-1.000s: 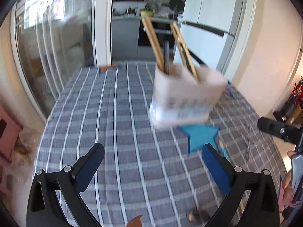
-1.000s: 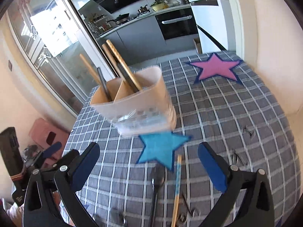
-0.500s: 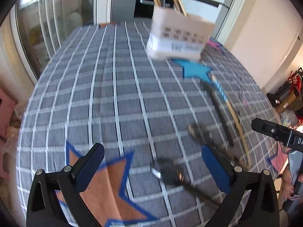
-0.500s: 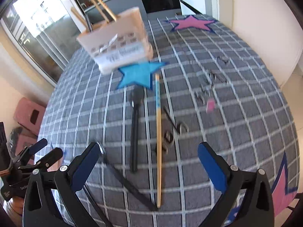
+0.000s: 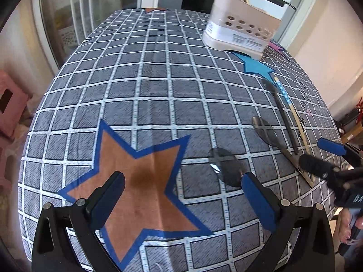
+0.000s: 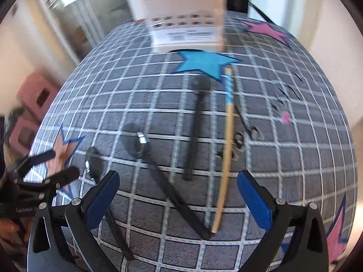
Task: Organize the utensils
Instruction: 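Move both open tools back over the remaining dark spoons, then grasp a dark translucent spoon handle with the right tool while the left tool grasps another spoon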
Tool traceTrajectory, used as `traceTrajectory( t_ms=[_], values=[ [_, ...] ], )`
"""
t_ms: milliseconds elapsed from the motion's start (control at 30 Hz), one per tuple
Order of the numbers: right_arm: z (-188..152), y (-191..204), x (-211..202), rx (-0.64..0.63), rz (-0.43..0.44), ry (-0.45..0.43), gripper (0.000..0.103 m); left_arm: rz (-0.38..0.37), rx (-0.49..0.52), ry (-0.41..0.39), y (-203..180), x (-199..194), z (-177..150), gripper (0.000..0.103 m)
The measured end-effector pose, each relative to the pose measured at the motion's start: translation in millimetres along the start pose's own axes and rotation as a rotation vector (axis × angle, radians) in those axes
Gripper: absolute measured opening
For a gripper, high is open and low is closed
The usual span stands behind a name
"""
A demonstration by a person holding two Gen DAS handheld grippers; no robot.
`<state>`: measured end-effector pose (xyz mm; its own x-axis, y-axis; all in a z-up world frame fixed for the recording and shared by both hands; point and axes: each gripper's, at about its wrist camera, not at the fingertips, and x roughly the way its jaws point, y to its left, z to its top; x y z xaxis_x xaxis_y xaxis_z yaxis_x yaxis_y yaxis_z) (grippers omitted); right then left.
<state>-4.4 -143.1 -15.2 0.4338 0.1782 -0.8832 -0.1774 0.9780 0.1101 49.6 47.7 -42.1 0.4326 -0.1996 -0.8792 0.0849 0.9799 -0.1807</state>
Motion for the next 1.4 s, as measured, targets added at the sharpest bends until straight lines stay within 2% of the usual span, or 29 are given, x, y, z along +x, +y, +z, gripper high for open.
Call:
traceTrajectory(
  t_ms=[100,167,267,367,567,700,733,767,867,1067,1233,1400],
  values=[
    [3.5,11.6,6.3,-0.071,-0.011,0.026,0.087,0.005,-0.008,0.000,4.3,-1.6,-0.4,0.103],
    [5.5,16.6,10.5,-0.101,-0.004,0.043,0.075,0.007,-0.013,0.006,6.6,-1.6,-1.2,0.103],
    [9.0,21.6,21.6,-0.125,0.010,0.082,0.063,0.008,-0.018,0.016,7.5,-0.4,-2.9,0.103],
    [11.6,24.6,30.2,-0.142,0.027,0.110,0.058,0.002,-0.015,0.024,6.0,0.2,-4.3,0.103],
    [17.9,31.7,35.9,-0.217,-0.022,0.119,0.052,-0.025,-0.010,0.054,1.7,2.9,-5.4,0.103],
    [18.6,34.3,35.7,-0.227,-0.020,0.129,0.045,-0.029,0.002,0.064,-2.5,3.1,-6.2,0.103],
    [18.5,34.6,34.7,-0.226,-0.020,0.130,0.039,-0.032,0.003,0.067,-3.2,3.2,-6.2,0.103],
    [18.8,34.8,34.4,-0.222,-0.021,0.130,0.029,-0.034,0.006,0.071,-4.4,3.1,-6.1,0.103],
    [18.9,33.3,34.0,-0.211,-0.024,0.129,0.013,-0.041,0.008,0.083,-7.6,3.1,-6.0,0.103],
    [15.4,18.2,25.5,-0.127,-0.016,0.084,0.013,-0.057,0.001,0.120,-18.7,4.1,-6.3,0.103],
    [13.4,-3.7,5.4,-0.013,0.044,0.030,0.013,-0.017,-0.033,0.168,-35.1,8.8,-3.2,0.103],
    [8.0,-12.2,-7.6,0.020,0.063,-0.003,0.013,0.027,-0.089,0.211,-55.0,14.2,-0.2,0.103]
  ],
)
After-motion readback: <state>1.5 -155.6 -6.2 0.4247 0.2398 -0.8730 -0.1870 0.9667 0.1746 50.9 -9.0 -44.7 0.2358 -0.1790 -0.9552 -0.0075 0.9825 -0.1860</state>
